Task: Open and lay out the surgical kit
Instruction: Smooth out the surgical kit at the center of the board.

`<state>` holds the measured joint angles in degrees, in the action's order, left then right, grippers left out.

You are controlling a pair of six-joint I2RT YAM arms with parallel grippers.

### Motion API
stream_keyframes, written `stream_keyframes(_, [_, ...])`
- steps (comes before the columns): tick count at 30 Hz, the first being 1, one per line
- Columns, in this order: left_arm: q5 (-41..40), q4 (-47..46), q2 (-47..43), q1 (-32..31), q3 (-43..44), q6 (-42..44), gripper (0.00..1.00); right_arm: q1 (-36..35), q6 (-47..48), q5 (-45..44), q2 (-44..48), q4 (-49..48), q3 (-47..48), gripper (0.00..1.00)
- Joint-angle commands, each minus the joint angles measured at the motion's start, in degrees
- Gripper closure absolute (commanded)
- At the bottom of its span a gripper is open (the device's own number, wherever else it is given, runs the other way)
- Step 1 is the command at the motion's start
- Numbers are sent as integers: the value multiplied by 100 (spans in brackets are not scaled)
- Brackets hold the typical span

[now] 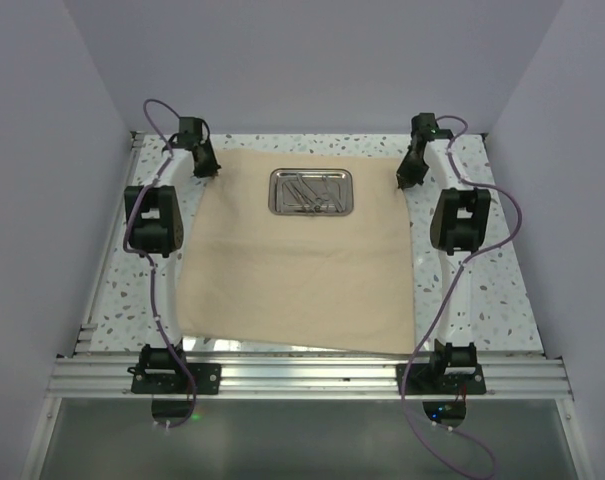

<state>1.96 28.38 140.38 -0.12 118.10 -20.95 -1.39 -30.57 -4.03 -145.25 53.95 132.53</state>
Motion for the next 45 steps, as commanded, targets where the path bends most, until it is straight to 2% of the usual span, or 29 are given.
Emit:
stream_keyframes(1, [288, -306, 209, 12, 187, -120, 100, -19, -203, 386, -582, -61, 457, 98])
stream_keyframes(3, [166, -324, 174, 12, 178, -242, 100, -19, -248, 386, -785, 10, 879, 100])
stream_keyframes(7, [-721, -333, -19, 187, 125, -638, 100, -2, -362, 377, -1022, -288, 1336, 100])
stream_keyframes(11, [-829, -650, -90, 390, 317, -762, 100, 60, -494, 333, -1076, -649, 1609, 100])
stream_keyframes(14, [-662, -614, 104, 434, 722, -796, 100, 121, -468, 254, -848, -772, 1260, 100])
stream_keyframes(15, [-583, -649, 17, 443, 618, -831, 76, 121, -433, 280, -812, -729, 1223, 98])
stream_keyframes(16, [-452, -737, -54, 443, 522, -849, 55, 121, -363, 298, -777, -667, 1223, 86])
stream_keyframes(17, [-424, -729, -124, 434, 434, -910, 38, 121, -336, 298, -716, -580, 1179, 69])
stream_keyframes(18, [-407, -685, -272, 434, 311, -920, 6, 278, -327, 263, -489, -483, 1083, 30])
stream_keyframes(19, [-372, -598, -361, 434, 249, -928, 0, 297, -284, 184, -339, -474, 960, 10])
stream_keyframes(20, [-380, -536, -588, 434, 196, -902, 0, 306, -240, 53, -181, -474, 689, 2])
stream_keyframes(25, [-485, -272, -1731, 390, -752, -674, 1, 350, -107, -115, 898, -386, 74, 2])
stream_keyframes(27, [-468, -184, -2407, 329, -1393, -577, 3, 341, -203, 277, 1269, -412, -287, 1])
stream_keyframes(30, [-223, -8, -3181, 180, -2255, -454, 5, 184, -354, 710, 1989, -315, -1358, 3])
stream_keyframes(31, [-4, 157, -3331, 118, -2448, -410, 5, 17, -266, 737, 2436, -402, -2144, 3])
stream_keyframes(34, [321, 325, -3859, -364, -3353, -121, 11, -484, -230, 1157, 3167, -938, -3509, 5])
stream_keyframes(35, [445, 317, -4104, -470, -3843, -59, 13, -720, -196, 1298, 3257, -1052, -3732, 9])
stream_keyframes(36, [864, 187, -4210, -576, -4091, 11, 15, -836, -100, 1430, 3327, -1088, -3917, 15])
stream_keyframes(37, [1120, 133, -4359, -803, -4494, 221, 17, -959, -46, 1684, 3458, -1141, -4250, 28])
stream_keyframes(40, [1693, 211, -4335, -1199, -4884, 512, 21, -1319, 217, 2168, 3643, -1325, -4874, 71])
stream_keyframes(43, [1860, 309, -4238, -1341, -5235, 513, 29, -1531, 332, 2450, 3785, -1501, -5393, 88])
stream_keyframes(44, [1905, 308, -4203, -1350, -5393, 487, 35, -1592, 332, 2556, 3724, -1502, -5456, 100])
stream_keyframes(45, [1966, 308, -4203, -1359, -5455, 460, 37, -1636, 358, 2600, 3680, -1484, -5509, 100])
